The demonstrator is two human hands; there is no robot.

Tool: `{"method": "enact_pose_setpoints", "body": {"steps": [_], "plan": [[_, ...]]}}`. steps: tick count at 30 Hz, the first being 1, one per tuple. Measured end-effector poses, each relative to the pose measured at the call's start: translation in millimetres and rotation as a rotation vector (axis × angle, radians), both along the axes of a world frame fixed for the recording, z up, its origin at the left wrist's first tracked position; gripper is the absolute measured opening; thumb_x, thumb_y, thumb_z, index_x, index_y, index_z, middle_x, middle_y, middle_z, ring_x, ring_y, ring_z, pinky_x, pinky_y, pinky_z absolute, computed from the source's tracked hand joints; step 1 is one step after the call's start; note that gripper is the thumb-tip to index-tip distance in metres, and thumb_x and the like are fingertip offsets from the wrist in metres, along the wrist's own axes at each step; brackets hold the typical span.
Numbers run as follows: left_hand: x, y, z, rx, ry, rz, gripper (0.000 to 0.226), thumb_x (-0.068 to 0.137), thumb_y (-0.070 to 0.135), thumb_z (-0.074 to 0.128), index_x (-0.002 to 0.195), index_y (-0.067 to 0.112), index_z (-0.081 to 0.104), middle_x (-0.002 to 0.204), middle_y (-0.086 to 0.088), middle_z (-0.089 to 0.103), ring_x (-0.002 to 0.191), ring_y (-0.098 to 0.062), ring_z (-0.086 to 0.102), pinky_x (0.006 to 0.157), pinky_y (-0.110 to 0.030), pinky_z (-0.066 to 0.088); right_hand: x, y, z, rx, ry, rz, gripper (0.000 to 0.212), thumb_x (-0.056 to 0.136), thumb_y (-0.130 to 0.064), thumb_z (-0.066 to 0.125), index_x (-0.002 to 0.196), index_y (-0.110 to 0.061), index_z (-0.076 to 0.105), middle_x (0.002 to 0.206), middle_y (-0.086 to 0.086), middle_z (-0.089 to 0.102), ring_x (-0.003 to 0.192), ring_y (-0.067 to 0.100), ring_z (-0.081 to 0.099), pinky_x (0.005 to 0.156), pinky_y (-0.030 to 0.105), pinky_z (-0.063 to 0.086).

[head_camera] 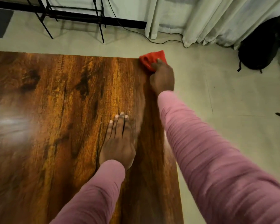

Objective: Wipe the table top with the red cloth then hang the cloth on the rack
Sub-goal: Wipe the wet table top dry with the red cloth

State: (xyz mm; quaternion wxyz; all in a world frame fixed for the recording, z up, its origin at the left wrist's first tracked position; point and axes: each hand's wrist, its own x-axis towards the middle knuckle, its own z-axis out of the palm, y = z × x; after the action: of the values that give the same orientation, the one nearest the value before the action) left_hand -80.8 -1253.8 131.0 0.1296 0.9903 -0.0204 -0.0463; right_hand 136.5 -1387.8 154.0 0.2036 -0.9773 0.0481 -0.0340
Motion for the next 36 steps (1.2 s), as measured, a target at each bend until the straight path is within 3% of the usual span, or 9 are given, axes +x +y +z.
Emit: {"method": "enact_pose_setpoints", "body": {"steps": [3, 5, 13, 20, 30, 36], "plan": [[-0.6, 1.0, -1.2, -0.012, -0.006, 0.000, 0.066, 0.087, 0.024, 0.012, 0.148, 0.012, -0.010, 0.158, -0.006, -0.009, 0.138, -0.015, -0.023, 0.111, -0.034, -0.017, 1.7, -1.2, 3.3, 0.153, 0.021, -0.133, 0.048, 0.082, -0.005, 0.045, 0.127, -0.019, 0.058, 0.138, 0.009, 0.048, 0.118, 0.034, 0.052, 0.104, 0.040, 0.039], [-2.1, 1.3, -4.1, -0.012, -0.012, 0.007, 0.066, 0.088, 0.024, 0.015, 0.147, 0.012, -0.010, 0.159, -0.007, -0.008, 0.138, -0.015, -0.022, 0.112, -0.034, -0.016, -5.3, 3.0, 6.2, 0.192, 0.030, -0.159, 0.048, 0.083, -0.006, 0.044, 0.127, -0.019, 0.058, 0.132, 0.012, 0.052, 0.114, 0.035, 0.054, 0.102, 0.040, 0.040], [0.1, 0.8, -12.7, 0.019, -0.066, -0.015, 0.070, 0.089, 0.016, 0.032, 0.149, 0.009, -0.004, 0.159, -0.007, -0.004, 0.145, -0.022, -0.008, 0.114, -0.034, -0.012, -72.6, -10.4, 11.2, 0.268, 0.061, -0.258, 0.053, 0.082, -0.003, 0.046, 0.131, -0.022, 0.055, 0.135, 0.005, 0.055, 0.118, 0.029, 0.055, 0.102, 0.031, 0.039], [-14.6, -0.9, 1.9, 0.078, -0.124, -0.103, 0.068, 0.086, 0.013, 0.032, 0.149, 0.006, 0.007, 0.159, -0.012, 0.008, 0.146, -0.026, 0.002, 0.117, -0.036, -0.005, -176.9, -23.9, 13.7, 0.338, 0.145, -0.271, 0.057, 0.080, 0.001, 0.045, 0.131, -0.021, 0.055, 0.133, 0.006, 0.057, 0.114, 0.028, 0.058, 0.103, 0.035, 0.043], [-121.7, -21.5, 5.2, 0.136, -0.106, -0.264, 0.065, 0.091, 0.013, 0.032, 0.149, 0.005, 0.004, 0.159, -0.012, 0.008, 0.146, -0.027, 0.002, 0.116, -0.037, -0.006, -330.8, -40.4, 12.1, 0.275, 0.208, -0.251, 0.057, 0.079, 0.004, 0.044, 0.129, -0.019, 0.058, 0.133, 0.008, 0.053, 0.119, 0.029, 0.051, 0.105, 0.030, 0.034], [-177.6, -24.8, 6.8, 0.143, -0.064, -0.319, 0.070, 0.082, 0.016, 0.025, 0.149, 0.005, 0.007, 0.158, -0.013, 0.012, 0.145, -0.029, 0.004, 0.115, -0.037, -0.008, -418.2, -44.3, 17.1, 0.319, 0.223, -0.278, 0.055, 0.079, 0.006, 0.045, 0.127, -0.017, 0.059, 0.135, 0.008, 0.051, 0.123, 0.028, 0.048, 0.108, 0.027, 0.030]]}}
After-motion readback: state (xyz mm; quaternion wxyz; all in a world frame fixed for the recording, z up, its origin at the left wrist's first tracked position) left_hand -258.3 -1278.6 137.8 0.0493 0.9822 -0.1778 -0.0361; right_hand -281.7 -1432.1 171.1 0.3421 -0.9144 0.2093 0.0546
